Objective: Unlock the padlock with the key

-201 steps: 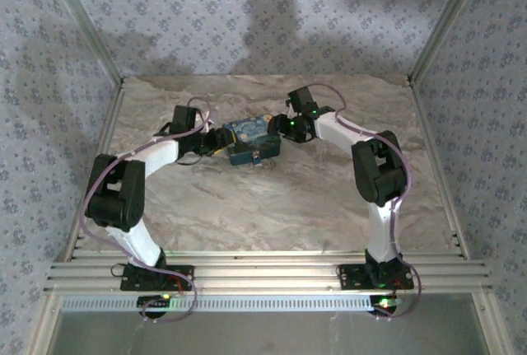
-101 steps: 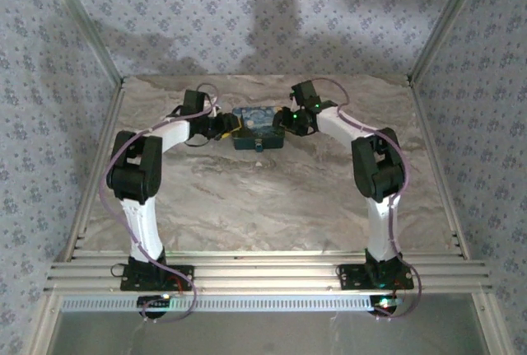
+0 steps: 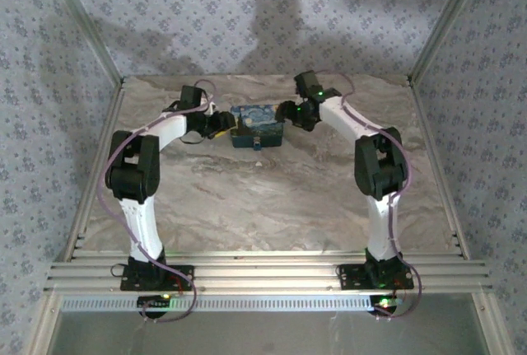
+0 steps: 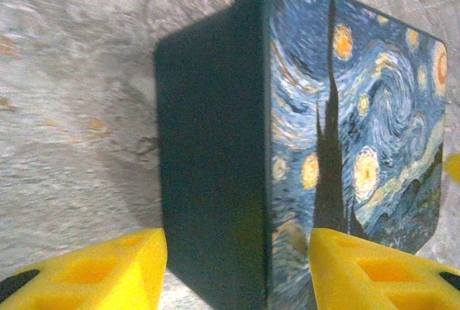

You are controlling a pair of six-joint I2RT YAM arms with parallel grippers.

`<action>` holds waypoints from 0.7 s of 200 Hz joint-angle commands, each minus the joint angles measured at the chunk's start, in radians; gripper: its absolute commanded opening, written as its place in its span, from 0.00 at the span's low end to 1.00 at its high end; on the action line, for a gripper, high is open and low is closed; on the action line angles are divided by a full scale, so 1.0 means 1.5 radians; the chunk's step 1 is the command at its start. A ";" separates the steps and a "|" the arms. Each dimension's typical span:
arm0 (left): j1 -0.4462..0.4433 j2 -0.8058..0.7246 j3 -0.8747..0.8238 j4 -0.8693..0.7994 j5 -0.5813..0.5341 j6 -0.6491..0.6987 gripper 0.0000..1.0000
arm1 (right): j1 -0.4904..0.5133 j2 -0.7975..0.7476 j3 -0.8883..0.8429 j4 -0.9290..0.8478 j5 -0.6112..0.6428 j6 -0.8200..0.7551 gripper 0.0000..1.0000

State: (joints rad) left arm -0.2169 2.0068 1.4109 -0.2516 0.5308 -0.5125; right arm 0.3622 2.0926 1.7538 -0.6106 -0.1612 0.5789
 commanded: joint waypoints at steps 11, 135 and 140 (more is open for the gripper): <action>0.007 -0.057 0.007 -0.036 -0.039 0.038 0.55 | -0.082 -0.034 0.049 -0.173 0.167 -0.022 0.71; -0.016 -0.106 -0.076 -0.067 -0.029 0.071 0.55 | -0.211 0.185 0.296 -0.297 0.265 -0.056 0.43; -0.018 -0.105 -0.077 -0.067 -0.029 0.071 0.55 | -0.213 0.192 0.301 -0.301 0.268 -0.057 0.43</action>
State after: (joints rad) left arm -0.2317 1.8866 1.3003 -0.3351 0.4747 -0.4267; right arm 0.0555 2.3268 2.1300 -0.9817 0.2001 0.5083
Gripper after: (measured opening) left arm 0.549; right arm 0.426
